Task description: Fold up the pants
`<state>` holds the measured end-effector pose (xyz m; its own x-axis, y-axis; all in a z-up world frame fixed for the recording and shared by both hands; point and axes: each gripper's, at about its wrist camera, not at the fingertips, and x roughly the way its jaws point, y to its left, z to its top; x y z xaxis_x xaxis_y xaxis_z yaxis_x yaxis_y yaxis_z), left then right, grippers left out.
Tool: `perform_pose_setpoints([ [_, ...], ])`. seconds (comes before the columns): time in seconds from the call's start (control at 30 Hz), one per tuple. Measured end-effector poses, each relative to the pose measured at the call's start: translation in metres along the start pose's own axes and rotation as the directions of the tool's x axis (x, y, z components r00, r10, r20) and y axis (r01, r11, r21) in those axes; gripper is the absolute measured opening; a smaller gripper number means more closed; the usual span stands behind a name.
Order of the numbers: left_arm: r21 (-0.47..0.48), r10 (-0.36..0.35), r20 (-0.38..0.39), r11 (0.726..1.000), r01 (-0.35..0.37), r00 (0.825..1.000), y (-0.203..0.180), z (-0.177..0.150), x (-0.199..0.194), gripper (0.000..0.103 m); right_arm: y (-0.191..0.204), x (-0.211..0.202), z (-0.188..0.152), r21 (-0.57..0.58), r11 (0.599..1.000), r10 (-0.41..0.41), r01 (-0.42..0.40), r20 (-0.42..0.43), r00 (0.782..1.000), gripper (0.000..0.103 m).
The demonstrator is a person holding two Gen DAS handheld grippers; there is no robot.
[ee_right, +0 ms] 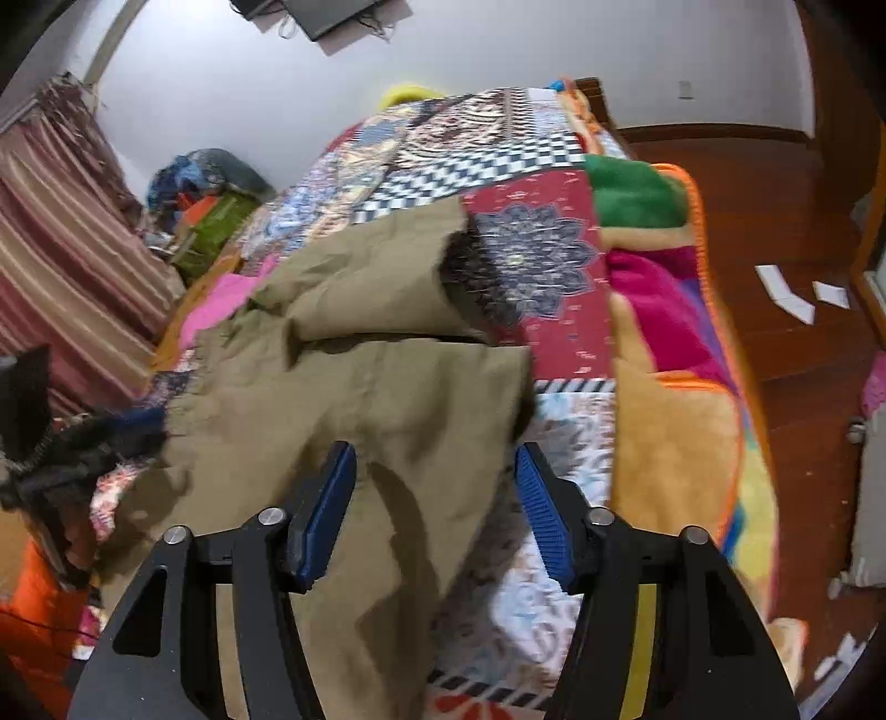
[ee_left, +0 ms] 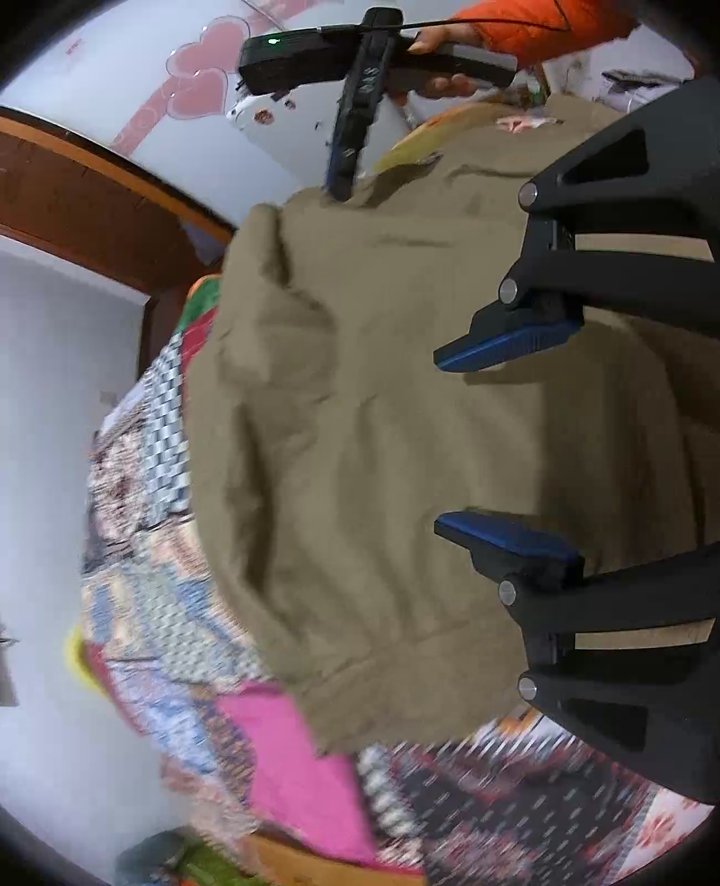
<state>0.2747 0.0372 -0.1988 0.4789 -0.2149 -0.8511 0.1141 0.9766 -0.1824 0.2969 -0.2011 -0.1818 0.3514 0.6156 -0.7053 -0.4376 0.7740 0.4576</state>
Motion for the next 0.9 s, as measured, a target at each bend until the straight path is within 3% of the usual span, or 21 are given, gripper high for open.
perform_pose_setpoints([
  [0.03,-0.006,0.000,-0.012,1.000,0.000,1.000,-0.001,-0.003,0.003,0.052,0.001,0.002,0.002,-0.007,1.000,0.010,-0.010,-0.002,1.000,0.029],
  [0.07,-0.009,0.008,-0.021,1.000,-0.008,1.000,-0.001,-0.006,0.006,0.052,0.002,0.005,0.005,-0.010,1.000,0.021,-0.021,-0.005,1.000,0.029],
  [0.23,-0.061,0.009,-0.032,0.998,-0.010,0.999,0.011,-0.010,0.008,0.052,0.002,0.034,0.010,0.016,0.998,0.059,-0.057,-0.077,0.995,0.037],
  [0.33,-0.096,0.010,-0.032,0.995,-0.013,0.999,0.020,-0.010,0.008,0.052,0.002,0.049,0.009,0.021,0.997,0.070,-0.068,-0.111,0.991,0.034],
  [0.37,-0.104,0.005,-0.031,0.995,-0.008,1.000,0.022,-0.010,0.007,0.052,0.003,0.047,0.005,0.020,0.997,0.076,-0.074,-0.101,0.992,0.029],
  [0.4,-0.108,0.005,-0.028,0.994,-0.008,1.000,0.023,-0.010,0.006,0.052,0.005,0.043,0.002,0.016,0.996,0.087,-0.086,-0.083,0.993,0.012],
  [0.43,-0.107,0.011,-0.023,0.994,-0.013,1.000,0.024,-0.010,0.004,0.052,0.008,0.039,0.001,0.004,0.996,0.087,-0.086,-0.070,0.994,0.009],
  [0.6,-0.104,0.015,0.011,0.994,-0.014,1.000,0.025,-0.008,-0.013,0.052,0.036,0.005,-0.014,-0.104,0.989,0.096,-0.100,-0.046,0.994,0.007],
  [0.73,-0.099,0.004,0.017,0.995,-0.002,1.000,0.021,-0.011,-0.025,0.052,0.045,-0.008,-0.031,-0.115,0.986,0.106,-0.117,-0.099,0.989,0.006],
  [0.9,-0.057,-0.001,-0.021,0.998,0.000,1.000,0.008,-0.028,-0.023,0.052,0.043,-0.013,-0.055,-0.126,0.989,0.059,-0.079,-0.153,0.986,0.006],
])
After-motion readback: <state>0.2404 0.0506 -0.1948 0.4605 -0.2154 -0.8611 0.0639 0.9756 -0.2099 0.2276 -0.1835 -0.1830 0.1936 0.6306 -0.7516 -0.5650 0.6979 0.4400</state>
